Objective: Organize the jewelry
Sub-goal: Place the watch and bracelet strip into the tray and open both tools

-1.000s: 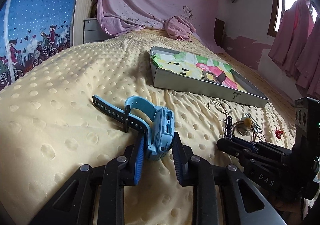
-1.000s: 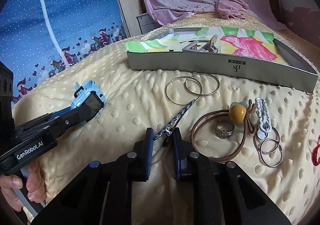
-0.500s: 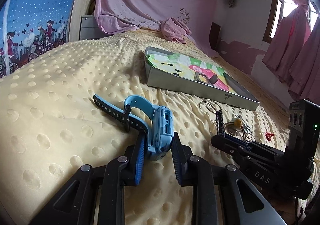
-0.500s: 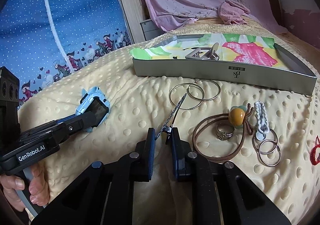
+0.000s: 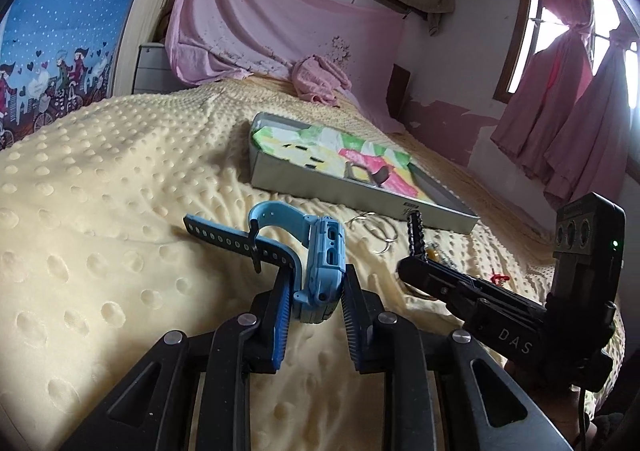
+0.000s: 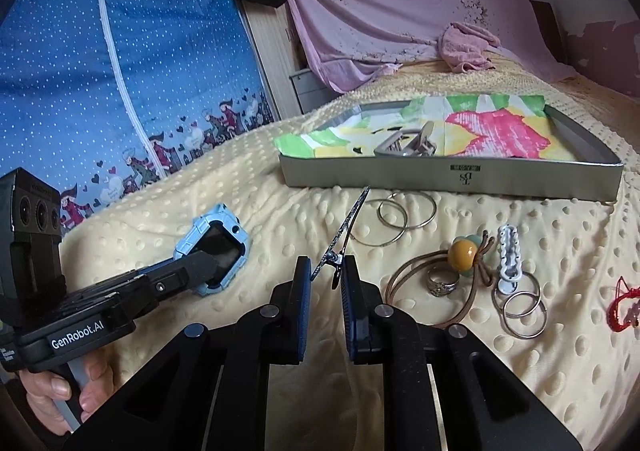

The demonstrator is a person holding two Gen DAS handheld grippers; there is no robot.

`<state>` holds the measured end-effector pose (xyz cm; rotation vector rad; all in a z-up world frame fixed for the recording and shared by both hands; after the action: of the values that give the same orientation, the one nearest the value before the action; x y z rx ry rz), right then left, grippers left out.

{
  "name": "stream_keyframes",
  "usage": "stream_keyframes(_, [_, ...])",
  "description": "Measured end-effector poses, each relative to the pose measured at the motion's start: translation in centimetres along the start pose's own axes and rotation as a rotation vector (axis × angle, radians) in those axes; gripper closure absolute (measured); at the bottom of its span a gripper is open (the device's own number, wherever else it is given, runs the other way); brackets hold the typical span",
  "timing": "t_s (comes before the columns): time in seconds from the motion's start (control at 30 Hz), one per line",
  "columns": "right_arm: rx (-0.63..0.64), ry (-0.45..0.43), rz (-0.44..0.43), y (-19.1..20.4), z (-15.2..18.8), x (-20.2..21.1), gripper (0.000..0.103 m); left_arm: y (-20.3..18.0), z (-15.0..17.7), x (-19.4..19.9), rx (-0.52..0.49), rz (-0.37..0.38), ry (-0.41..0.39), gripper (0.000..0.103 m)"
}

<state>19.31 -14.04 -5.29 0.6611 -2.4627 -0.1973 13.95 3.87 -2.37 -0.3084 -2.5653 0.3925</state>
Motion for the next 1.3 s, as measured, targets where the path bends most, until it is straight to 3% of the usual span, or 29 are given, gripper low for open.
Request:
stream_keyframes(0.17, [-0.008,-0.043,0.006,-0.5,-1.2,1.1,0.090,-1.0,-1.2,0.0,-0.023,0.010,-0.043,0.081])
stream_keyframes(0.37, [-0.002,-0.088,0.061,-2.3,-3.7,2.0,0.090,-2.2,-4.3,-1.2,0.026,0.047,-0.106,0.081])
stream_keyframes(0.6, [0.008,-0.098,0.117,-5.3,-7.6,0.4,0.090,-4.0,-8.7,-5.3,-0.012,0.052,-0.143,0.081])
stream_keyframes(0.87, [-0.077,-0.010,0.108,-8.9,-9.1,-4.1,0.090,-2.3,-10.4,-11.8,0.018,0.001,-0.001,0.081])
stream_keyframes(0.97, [-0.077,0.053,0.110,-8.9,-9.0,-5.8,0.090,-2.1,-10.1,-13.2,0.009,-0.019,0.051,0.081])
stream_keyframes(1.13, [-0.038,0.078,0.148,-8.2,-9.0,-6.7,0.090,-1.7,-9.4,-15.2,0.012,-0.052,0.148,0.080])
stream_keyframes(1.3, [-0.030,0.089,0.160,-8.3,-9.0,-6.7,0.089,-2.3,-8.9,-14.5,-0.022,-0.057,0.139,0.070])
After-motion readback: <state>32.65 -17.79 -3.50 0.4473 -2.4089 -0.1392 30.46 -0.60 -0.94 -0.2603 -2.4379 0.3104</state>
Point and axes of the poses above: each gripper's, at about its wrist camera, not at the fingertips, and x roughly against the way its jaws point, y to its left, z to its underside, the point moved 1 cm from there along -x, roughly the way its jaws point, and after that the axes turned 2 degrees about z, right-handed, at the moved point
